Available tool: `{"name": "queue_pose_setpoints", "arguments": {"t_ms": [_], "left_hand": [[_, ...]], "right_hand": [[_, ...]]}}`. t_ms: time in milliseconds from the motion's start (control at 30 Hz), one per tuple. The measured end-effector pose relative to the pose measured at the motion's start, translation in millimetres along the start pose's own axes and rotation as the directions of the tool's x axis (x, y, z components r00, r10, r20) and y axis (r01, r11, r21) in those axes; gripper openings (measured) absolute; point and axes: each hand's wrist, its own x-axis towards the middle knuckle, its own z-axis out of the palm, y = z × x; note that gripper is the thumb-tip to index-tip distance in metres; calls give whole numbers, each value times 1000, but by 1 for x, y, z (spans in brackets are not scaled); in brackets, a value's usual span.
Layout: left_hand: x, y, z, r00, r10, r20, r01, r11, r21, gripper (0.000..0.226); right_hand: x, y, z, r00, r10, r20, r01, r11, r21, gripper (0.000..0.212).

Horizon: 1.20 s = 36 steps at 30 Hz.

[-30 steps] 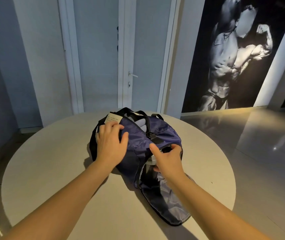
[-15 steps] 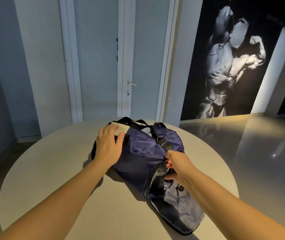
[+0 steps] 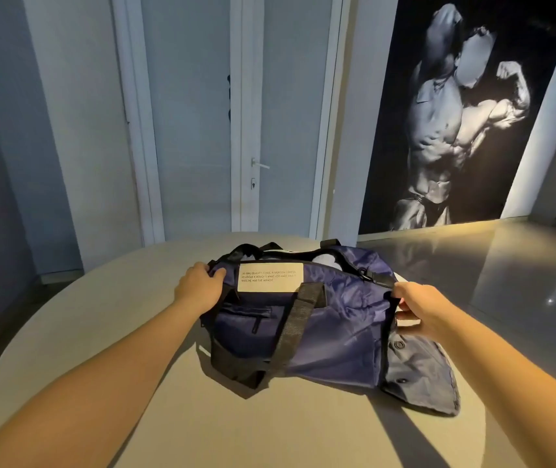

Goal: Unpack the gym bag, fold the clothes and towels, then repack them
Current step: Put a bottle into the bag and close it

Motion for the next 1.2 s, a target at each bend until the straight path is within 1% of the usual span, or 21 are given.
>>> {"name": "queue_pose_setpoints", "arguments": {"t_ms": [67, 133, 200, 267, 333, 467, 533, 600, 667, 733, 800, 833, 867, 900, 933, 967, 1000, 1067, 1100, 1133, 1200], "left_hand": [[3, 0, 7, 1000, -20, -17, 22, 990, 136, 57], [6, -1, 14, 999, -48, 8, 46, 987, 156, 55], [5, -3, 17, 996, -72, 45, 69, 996, 61, 44], [1, -2, 14, 998, -48, 49, 51, 998, -48, 34], [-6, 5, 6, 1000, -10, 5, 11, 995, -96, 35], [-27, 23, -20, 994, 72, -88, -83, 987, -139, 38], [-44, 22, -29, 992, 100, -80, -111, 983, -149, 35], [-61, 13, -30, 993, 106, -46, -113, 978, -177, 29], [-74, 2, -30, 994, 109, -19, -111, 972, -205, 26], [-78, -6, -32, 995, 96, -6, -95, 968, -230, 30], [-79, -9, -38, 998, 61, -10, -61, 962, -266, 42], [-78, -11, -40, 999, 32, -21, -37, 957, -288, 47], [-76, -14, -42, 999, -1, -40, -11, 954, -301, 48], [-72, -16, -43, 997, -32, -63, 11, 951, -309, 46], [-66, -21, -43, 995, -53, -84, 24, 949, -314, 42], [-61, -25, -44, 994, -67, -90, 35, 947, -319, 38], [-56, -28, -44, 994, -84, -68, 57, 943, -327, 39], [-49, -33, -43, 989, -143, 25, 142, 922, -360, 54], [-46, -34, -42, 985, -159, 71, 174, 914, -365, 53], [-43, -36, -41, 983, -155, 100, 182, 908, -378, 45], [-37, -36, -40, 984, -139, 108, 173, 885, -432, 33]], "right_hand": [[15, 4, 0, 997, -14, -75, 17, 999, 34, 7], [32, 10, 2, 987, -20, -157, 31, 997, 70, 5], [47, 17, 4, 979, -37, -203, 58, 994, 96, 7], [90, 38, -1, 968, -82, -236, 94, 995, 39, 10], [126, 52, -6, 961, -87, -263, 105, 993, 57, 12], [84, 23, -3, 959, -65, -275, 101, 987, 121, 24], [78, 22, -2, 967, -53, -248, 87, 988, 128, 19], [76, 26, -1, 980, -59, -188, 79, 992, 100, 10], [78, 28, 0, 981, -68, -183, 83, 994, 72, 9], [79, 24, 1, 986, -67, -151, 72, 997, 28, 14], [75, 16, 1, 985, -68, -156, 65, 998, -24, 18], [72, 12, 2, 968, -116, -224, 94, 990, -106, 23], [66, 6, 4, 929, -211, -304, 148, 965, -216, 27], [57, -2, 8, 870, -329, -367, 215, 923, -318, 30], [46, -11, 17, 804, -452, -386, 303, 871, -387, 32], [33, -22, 29, 748, -559, -356, 414, 814, -407, 32], [19, -33, 46, 709, -644, -287, 523, 753, -398, 31], [-7, -54, 86, 676, -733, -83, 668, 656, -353, 31], [-17, -62, 108, 667, -744, 27, 709, 624, -329, 31], [-26, -68, 129, 658, -742, 129, 738, 601, -307, 32], [-40, -79, 172, 646, -692, 322, 763, 578, -290, 30]]}}
